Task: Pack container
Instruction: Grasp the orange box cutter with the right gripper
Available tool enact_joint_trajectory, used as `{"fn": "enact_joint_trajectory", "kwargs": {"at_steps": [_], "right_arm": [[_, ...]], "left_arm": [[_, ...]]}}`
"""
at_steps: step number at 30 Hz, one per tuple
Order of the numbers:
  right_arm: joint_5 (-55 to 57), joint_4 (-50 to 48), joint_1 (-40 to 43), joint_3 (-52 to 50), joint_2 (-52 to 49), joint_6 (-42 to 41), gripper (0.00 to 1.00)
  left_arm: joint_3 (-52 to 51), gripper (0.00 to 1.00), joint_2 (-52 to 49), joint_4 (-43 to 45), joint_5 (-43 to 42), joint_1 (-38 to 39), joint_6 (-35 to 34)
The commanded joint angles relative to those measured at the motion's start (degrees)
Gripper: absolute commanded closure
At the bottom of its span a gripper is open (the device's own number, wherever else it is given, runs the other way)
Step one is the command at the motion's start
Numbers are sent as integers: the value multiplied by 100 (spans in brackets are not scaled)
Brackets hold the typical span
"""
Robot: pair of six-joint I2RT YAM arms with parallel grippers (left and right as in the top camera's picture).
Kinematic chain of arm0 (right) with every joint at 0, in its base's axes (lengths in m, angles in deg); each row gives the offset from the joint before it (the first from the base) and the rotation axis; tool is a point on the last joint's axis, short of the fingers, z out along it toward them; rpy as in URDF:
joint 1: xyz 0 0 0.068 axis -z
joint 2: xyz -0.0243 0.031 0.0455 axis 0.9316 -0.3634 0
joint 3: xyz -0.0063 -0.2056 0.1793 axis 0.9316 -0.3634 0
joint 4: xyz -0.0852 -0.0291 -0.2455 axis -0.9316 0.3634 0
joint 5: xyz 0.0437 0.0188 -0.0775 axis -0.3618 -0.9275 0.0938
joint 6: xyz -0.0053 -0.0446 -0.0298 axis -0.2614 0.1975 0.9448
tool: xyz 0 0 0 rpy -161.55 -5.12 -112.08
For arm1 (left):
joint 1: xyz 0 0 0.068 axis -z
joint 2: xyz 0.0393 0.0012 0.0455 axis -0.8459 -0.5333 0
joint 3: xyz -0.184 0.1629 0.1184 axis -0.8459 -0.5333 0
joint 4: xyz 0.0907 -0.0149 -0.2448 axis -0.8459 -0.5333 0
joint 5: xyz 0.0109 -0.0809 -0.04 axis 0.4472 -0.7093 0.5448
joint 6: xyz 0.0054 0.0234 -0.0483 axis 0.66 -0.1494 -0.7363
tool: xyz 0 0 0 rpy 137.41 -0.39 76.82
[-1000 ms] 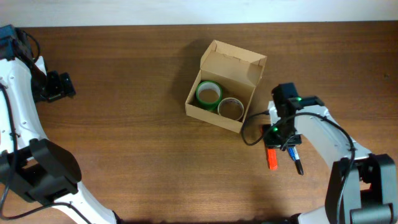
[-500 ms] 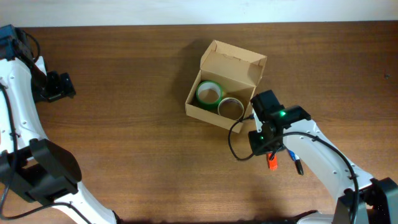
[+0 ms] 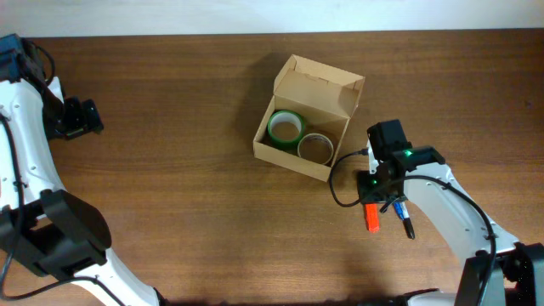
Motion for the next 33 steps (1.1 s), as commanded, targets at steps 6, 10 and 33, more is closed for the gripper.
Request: {"fn": "enact_joint_trajectory", "kwargs": {"at_steps": [6,10,33], "right_arm": [[92,-310,28,-94,-522,52,55],[90,-476,120,-94,-754,35,55],[-446,-776,289,-70,-1029,-116,96]], "left_arm": [[-39,0,-28,13,-39,-26,68],[-39,0,-28,13,-39,-26,68],[-39,0,-28,13,-39,-26,68]]}}
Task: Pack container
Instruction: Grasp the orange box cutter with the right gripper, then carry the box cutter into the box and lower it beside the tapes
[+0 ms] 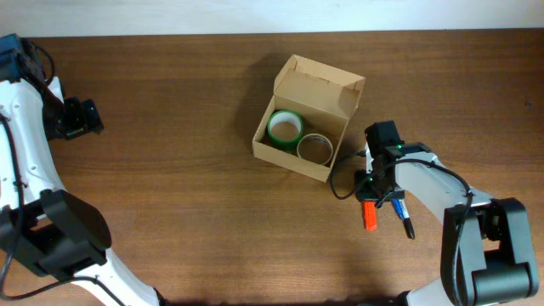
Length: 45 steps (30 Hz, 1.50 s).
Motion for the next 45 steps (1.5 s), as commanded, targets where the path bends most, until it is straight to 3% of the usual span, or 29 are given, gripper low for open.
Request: {"fn": "enact_joint_trajectory", "kwargs": {"at_steps": [1,12,20,27,34,41,45], "right_arm": [[-278,42,26,74,175,-48,96],[-275,1786,17,2074,1624,-46,96],[-837,2590,7,3891,1657,575,96],[-835,3191,-55,5263,844,1244,96],[-831,4065,-608,6533,-588,2516,96],[-745,4151,-1314,6590,-1128,3742,96],[-256,3904,-1578,6590,-1185,3856,96]], "left_arm": [[-39,0,-28,13,-42,-26,66],[-39,0,-28,13,-42,-26,66],[-39,0,-28,13,-42,-26,66],[-39,0,-28,13,-42,-26,66],[-39,0,-28,13,-42,-26,66],[-39,0,-28,13,-42,-26,66],[-39,0,-28,13,-42,-26,66]]}}
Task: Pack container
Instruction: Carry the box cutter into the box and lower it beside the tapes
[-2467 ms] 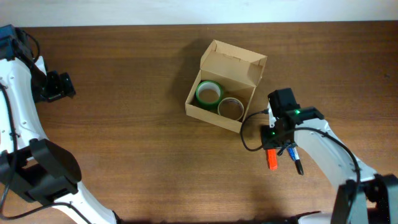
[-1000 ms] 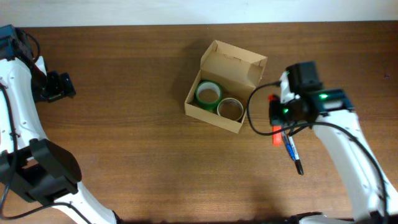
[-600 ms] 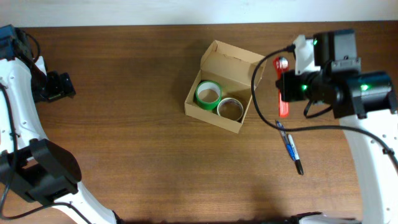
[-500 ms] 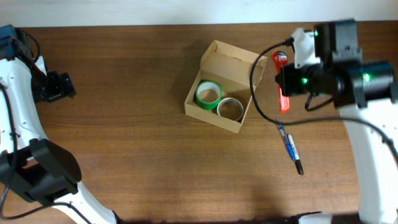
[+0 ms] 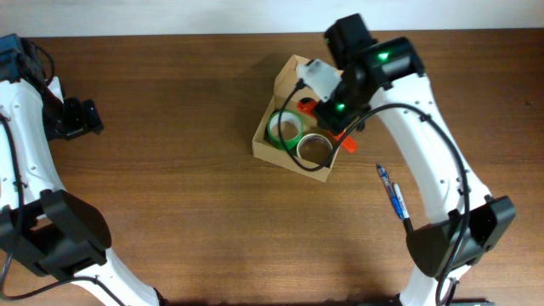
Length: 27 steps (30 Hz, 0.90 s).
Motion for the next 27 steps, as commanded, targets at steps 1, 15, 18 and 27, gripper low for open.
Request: {"fn": "enact_joint_trajectory", "kwargs": {"at_steps": [1,15,18,27], "right_arm": [[380,-181,-229,170,0,520,96],[420,-608,-494,166,-730,424,96],[420,-612,-573,166,-977,374,96],[330,-619,-719,166,-1587,271,96]], "left_arm": [[-39,0,-28,13,-42,-26,66],[-39,0,-28,15,-42,-26,66],[-39,0,-28,15,-42,-26,66],[-39,0,-28,13,-42,-26,66]]}}
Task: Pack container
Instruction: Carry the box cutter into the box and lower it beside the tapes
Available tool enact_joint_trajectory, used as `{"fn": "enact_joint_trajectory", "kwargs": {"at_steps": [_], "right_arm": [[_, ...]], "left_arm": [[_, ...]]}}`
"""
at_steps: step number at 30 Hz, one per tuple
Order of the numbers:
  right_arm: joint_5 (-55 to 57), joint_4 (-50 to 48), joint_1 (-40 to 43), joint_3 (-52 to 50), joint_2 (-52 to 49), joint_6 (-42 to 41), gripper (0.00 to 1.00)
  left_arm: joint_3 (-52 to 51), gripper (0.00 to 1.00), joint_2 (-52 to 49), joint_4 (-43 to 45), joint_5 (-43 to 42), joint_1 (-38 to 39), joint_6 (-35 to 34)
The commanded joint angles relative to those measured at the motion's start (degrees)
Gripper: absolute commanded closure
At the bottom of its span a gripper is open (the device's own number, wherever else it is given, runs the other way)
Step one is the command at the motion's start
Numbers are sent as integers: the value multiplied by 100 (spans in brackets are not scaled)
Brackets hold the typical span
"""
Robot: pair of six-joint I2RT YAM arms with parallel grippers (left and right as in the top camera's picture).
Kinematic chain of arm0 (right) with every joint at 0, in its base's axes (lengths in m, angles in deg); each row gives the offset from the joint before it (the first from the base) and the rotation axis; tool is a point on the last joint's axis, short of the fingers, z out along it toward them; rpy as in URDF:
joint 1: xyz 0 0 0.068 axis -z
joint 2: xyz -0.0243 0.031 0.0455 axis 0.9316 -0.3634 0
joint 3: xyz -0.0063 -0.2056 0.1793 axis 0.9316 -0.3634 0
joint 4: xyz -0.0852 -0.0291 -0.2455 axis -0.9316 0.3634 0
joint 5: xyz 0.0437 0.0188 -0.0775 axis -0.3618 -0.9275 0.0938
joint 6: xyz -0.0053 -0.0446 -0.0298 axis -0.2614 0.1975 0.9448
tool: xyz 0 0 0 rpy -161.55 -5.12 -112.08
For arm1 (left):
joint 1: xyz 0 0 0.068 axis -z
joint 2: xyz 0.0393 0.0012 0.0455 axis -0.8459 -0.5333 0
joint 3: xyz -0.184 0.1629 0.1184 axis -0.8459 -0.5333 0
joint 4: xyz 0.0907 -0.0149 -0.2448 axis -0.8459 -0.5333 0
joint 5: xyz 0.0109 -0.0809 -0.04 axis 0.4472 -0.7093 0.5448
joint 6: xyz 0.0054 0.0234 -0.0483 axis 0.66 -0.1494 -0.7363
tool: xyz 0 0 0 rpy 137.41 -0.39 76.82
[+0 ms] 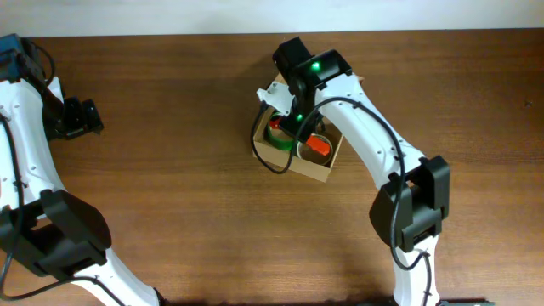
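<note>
The open cardboard box (327, 170) sits at the table's centre back. My right gripper (295, 133) reaches down into it, shut on the orange marker (316, 146), which lies low across the box with one end over the brown tape roll. The green tape roll (275, 138) shows partly at the box's left side beneath the gripper. The brown roll is mostly hidden. My left gripper (85, 116) hangs at the far left edge of the table, away from everything; its fingers cannot be made out.
The right arm (374, 136) stretches diagonally from the lower right across the box's flap. The box's raised lid (353, 81) stands at the back, partly covered by the arm. No blue pen shows in this view.
My right gripper has shifted left and down, from above the box's right edge into the box. The orange marker it carries is now low inside, over the rolls. The blue pen no longer shows.
My right gripper was at the orange marker and blue pen lying right of the box, and stayed over them a moment later. Then it held the marker above the box, the pen left on the table. Now the marker is down in the box.
</note>
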Motion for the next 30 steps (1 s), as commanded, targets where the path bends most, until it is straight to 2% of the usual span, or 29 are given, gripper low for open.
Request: {"fn": "enact_joint_trajectory", "kwargs": {"at_steps": [1,23,30], "right_arm": [[-35,-15,-111,103,-256,-85,96],[-293,-122,-289,74,-693,-256,96],[-295,-153,-225,-398,-693,-258,96]], "left_arm": [[-39,0,-28,15,-39,-26,68],[-39,0,-28,13,-39,-26,68],[-39,0,-28,13,-39,-26,68]]}}
